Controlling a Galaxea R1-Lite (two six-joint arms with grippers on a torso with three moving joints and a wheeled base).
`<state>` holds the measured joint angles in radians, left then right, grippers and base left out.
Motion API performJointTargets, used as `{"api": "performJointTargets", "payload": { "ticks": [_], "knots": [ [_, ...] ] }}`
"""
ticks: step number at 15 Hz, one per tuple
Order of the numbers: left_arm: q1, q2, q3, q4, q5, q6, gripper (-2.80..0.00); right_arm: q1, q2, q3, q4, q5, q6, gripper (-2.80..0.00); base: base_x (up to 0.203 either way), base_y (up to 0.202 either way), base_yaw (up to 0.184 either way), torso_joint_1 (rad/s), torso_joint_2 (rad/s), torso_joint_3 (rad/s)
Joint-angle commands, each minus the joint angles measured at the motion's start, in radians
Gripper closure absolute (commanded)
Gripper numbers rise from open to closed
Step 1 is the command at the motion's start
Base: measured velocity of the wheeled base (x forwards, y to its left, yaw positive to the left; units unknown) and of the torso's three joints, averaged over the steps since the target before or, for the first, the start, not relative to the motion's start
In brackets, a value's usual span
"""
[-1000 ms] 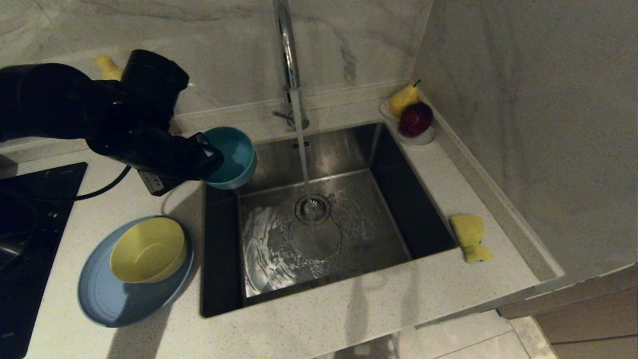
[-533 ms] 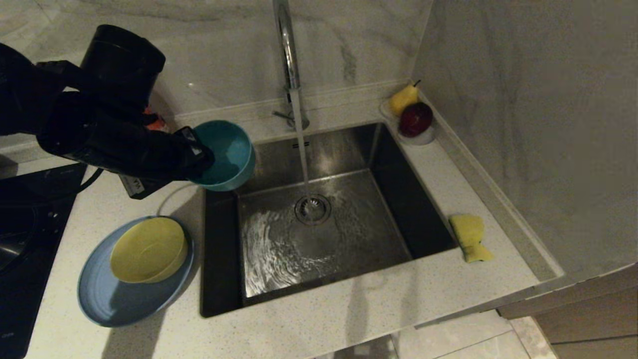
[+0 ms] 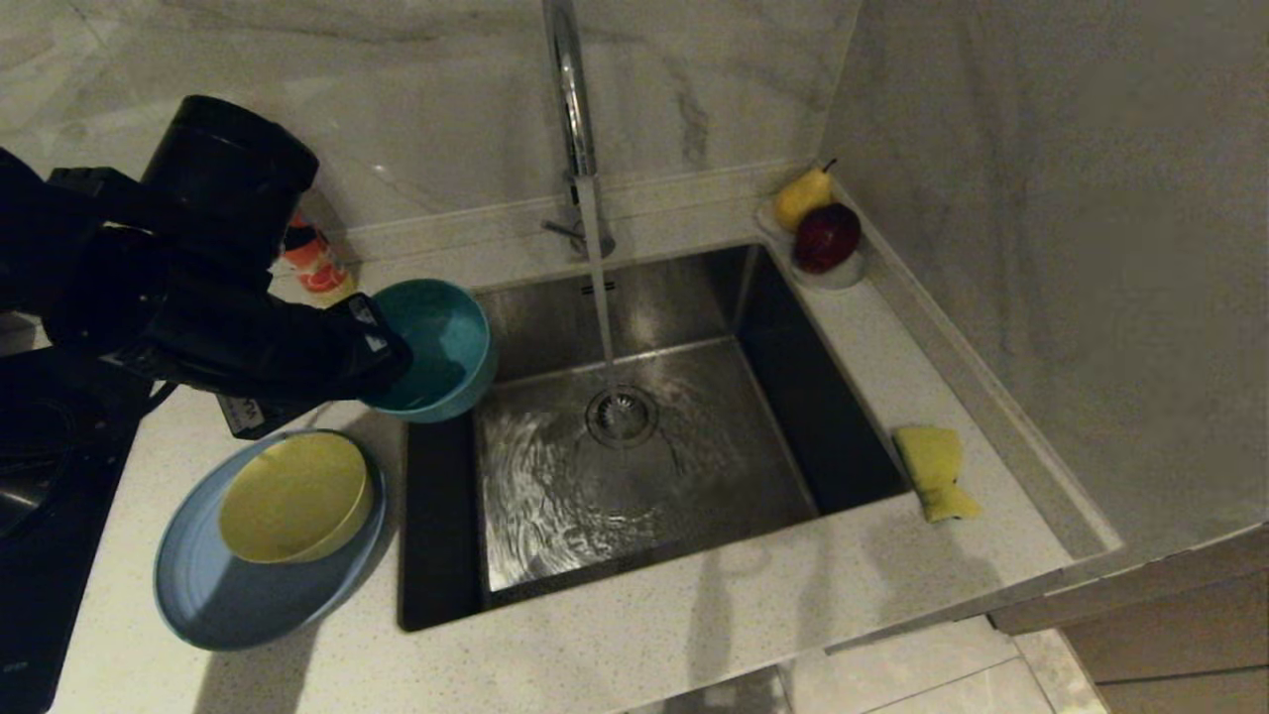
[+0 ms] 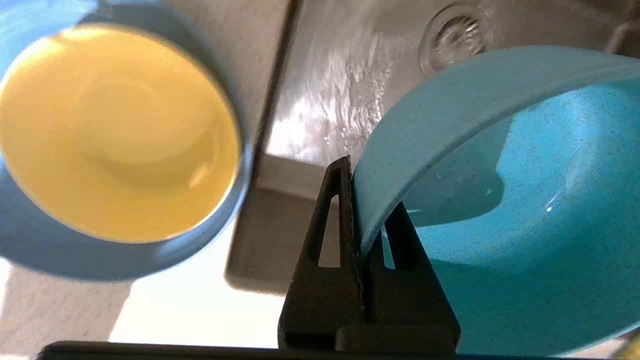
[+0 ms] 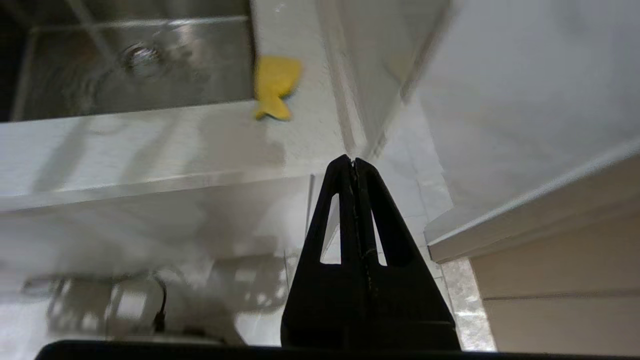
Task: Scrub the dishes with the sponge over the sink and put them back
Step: Pick up a bowl and the sponge
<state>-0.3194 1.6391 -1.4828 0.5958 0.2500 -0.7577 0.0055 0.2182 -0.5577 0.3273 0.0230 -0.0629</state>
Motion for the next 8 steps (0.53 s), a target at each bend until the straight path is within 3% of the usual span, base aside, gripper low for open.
{"api": "performJointTargets", "payload": {
  "ticks": [1,4,8],
  "knots": [
    [0.000,-0.008,0.073,-0.016,0.001,-0.005,0.00,0.004,0.202,-0.126,0.037,0.051,-0.030,0.00,0.000,0.000,0.000,0.000,0.00,0.000],
    [-0.003,-0.017,0.096,-0.093,-0.004,-0.002,0.00,0.005,0.424,-0.224,0.055,0.085,-0.062,0.00,0.000,0.000,0.000,0.000,0.00,0.000],
    [-0.060,-0.006,0.130,-0.094,-0.002,0.001,0.00,0.007,0.710,-0.294,-0.004,0.070,-0.104,0.00,0.000,0.000,0.000,0.000,0.00,0.000]
  ]
}}
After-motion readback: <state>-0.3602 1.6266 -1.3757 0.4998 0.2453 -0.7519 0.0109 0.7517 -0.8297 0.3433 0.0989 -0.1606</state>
